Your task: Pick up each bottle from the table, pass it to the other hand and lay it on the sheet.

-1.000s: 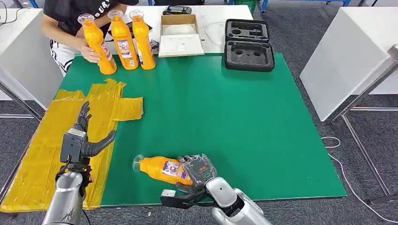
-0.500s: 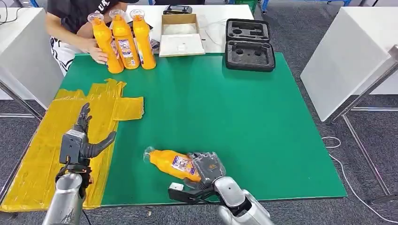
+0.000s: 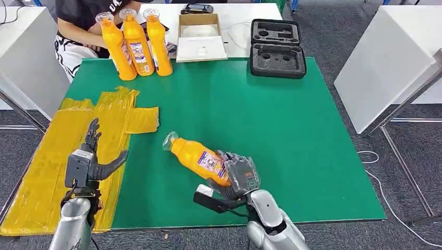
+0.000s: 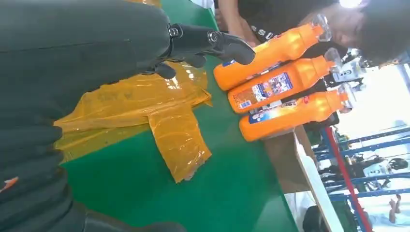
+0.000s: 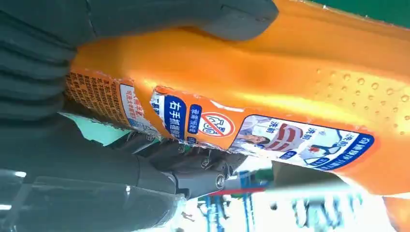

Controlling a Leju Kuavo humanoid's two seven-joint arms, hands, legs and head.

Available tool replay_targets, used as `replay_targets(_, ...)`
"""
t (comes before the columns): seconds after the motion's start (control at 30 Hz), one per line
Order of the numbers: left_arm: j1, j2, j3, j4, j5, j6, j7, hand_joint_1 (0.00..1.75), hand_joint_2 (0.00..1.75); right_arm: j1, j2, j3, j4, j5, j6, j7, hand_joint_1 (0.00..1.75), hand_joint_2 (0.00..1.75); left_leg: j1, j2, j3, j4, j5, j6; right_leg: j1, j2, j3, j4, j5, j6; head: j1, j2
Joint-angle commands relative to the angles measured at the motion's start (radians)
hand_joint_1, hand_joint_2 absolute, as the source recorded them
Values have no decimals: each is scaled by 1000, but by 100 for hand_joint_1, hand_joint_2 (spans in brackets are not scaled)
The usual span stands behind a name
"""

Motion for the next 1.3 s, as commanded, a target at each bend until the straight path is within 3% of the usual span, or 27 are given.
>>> replay_targets(0.03, -24, -30, 18, 25, 59, -47, 106, 0, 175, -2, 53, -126, -41, -209, -144, -137, 175, 175, 0, 0, 2, 0, -1, -2, 0, -1, 2, 0, -1, 0, 0, 0)
replay_targets(0.13, -49, -31, -1, 57, 75, -46, 166, 0, 175, -9, 70, -137, -25, -293, -168, -199, 175, 175, 1, 0, 4, 1, -2, -3, 1, -3, 5, 0, -3, -1, 0, 0)
replay_targets(0.17, -48, -33, -3, 48, 164, -130, 157, 0, 175, -18, 73, -137, -16, -339, -176, -232, 175, 175, 0, -1, 2, 0, -1, -2, 1, -3, 3, 0, -2, -1, 0, 0)
replay_targets(0.37, -30, -41, -85, -10, 365, -296, 211, 0, 175, -53, 81, -124, 23, -432, -180, -308, 175, 175, 0, 1, 2, 1, -1, -2, 1, -1, 2, 0, -1, 0, 0, 0)
replay_targets(0.63, -16, -50, -210, -95, 402, -295, 238, 0, 175, -89, 87, -87, 87, -447, -184, -343, 175, 175, 1, 2, 2, 1, -2, -2, 1, -1, 3, 0, -1, 0, 0, 0)
replay_targets(0.97, 7, -12, -366, -187, 439, -284, 224, 0, 175, -149, 106, -46, 215, -423, -178, -342, 175, 175, 1, 3, 4, 1, -3, -3, 1, 0, 5, 0, -2, -1, 0, 0)
replay_targets(1.3, 20, -10, -415, -207, 454, -276, 220, 0, 175, -172, 123, -20, 269, -385, -181, -339, 175, 175, 1, 3, 4, 1, -3, -3, 1, 0, 5, 0, -2, -1, 0, 0)
